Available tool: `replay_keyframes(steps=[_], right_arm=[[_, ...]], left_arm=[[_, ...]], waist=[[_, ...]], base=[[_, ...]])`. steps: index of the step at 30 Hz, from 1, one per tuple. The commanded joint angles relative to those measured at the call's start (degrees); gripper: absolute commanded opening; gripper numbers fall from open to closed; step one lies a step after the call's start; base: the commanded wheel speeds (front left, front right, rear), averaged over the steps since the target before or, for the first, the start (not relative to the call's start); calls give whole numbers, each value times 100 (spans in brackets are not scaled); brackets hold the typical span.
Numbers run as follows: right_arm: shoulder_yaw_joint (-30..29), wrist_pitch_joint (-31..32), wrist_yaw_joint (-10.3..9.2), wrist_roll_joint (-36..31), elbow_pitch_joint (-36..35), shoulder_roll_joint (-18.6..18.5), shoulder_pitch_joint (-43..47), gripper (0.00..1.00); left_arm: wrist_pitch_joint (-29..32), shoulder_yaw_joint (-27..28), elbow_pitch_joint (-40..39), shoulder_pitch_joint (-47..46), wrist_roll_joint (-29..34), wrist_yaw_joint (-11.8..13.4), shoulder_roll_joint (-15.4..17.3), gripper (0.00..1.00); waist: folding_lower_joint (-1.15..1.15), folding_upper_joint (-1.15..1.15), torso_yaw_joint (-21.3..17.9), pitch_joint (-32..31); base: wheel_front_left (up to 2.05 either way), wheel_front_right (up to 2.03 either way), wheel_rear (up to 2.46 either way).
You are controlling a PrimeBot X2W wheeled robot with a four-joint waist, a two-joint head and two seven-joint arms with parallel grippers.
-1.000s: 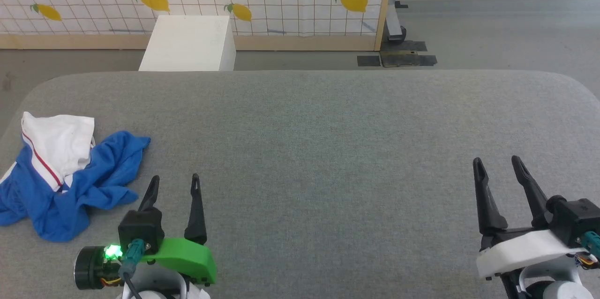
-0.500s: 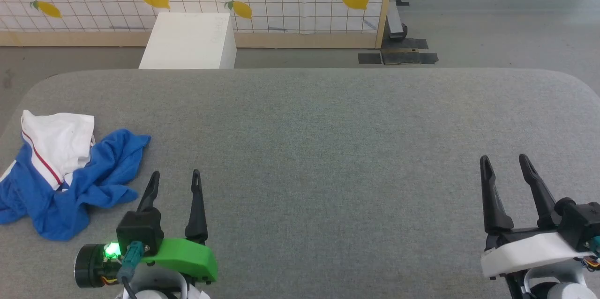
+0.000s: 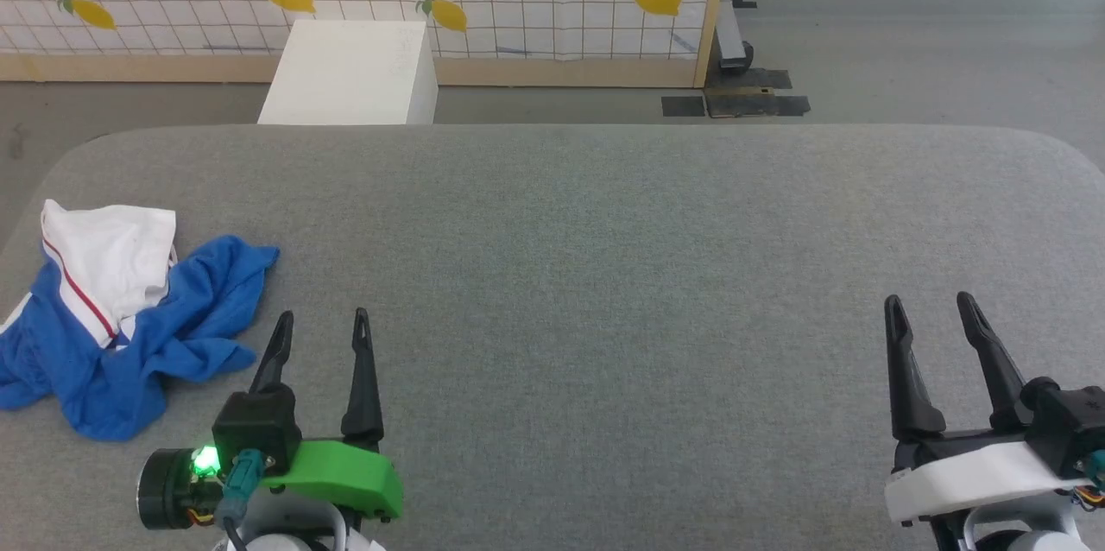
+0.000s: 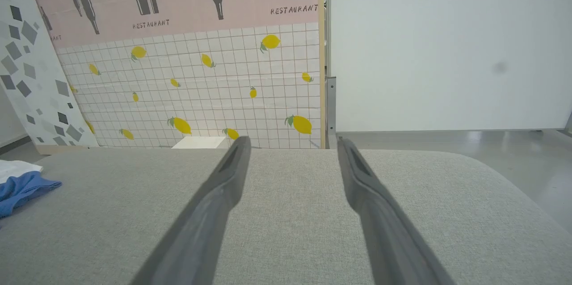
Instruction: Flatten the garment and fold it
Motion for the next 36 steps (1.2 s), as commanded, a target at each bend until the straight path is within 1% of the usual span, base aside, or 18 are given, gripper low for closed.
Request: replay_keyframes(steps=[1, 36], right_arm=[[12, -68, -6, -44, -63, 6, 68, 100], [-104, -480, -8, 101, -108, 8, 245, 100]], left_arm=[[-61, -19, -19, -43, -45, 47, -9, 100], [-475, -151, 23, -44, -182, 129, -14, 100]], waist=[[0, 0, 2, 4], [0, 0, 58, 97]], base=[[0, 0, 0], [0, 0, 0]])
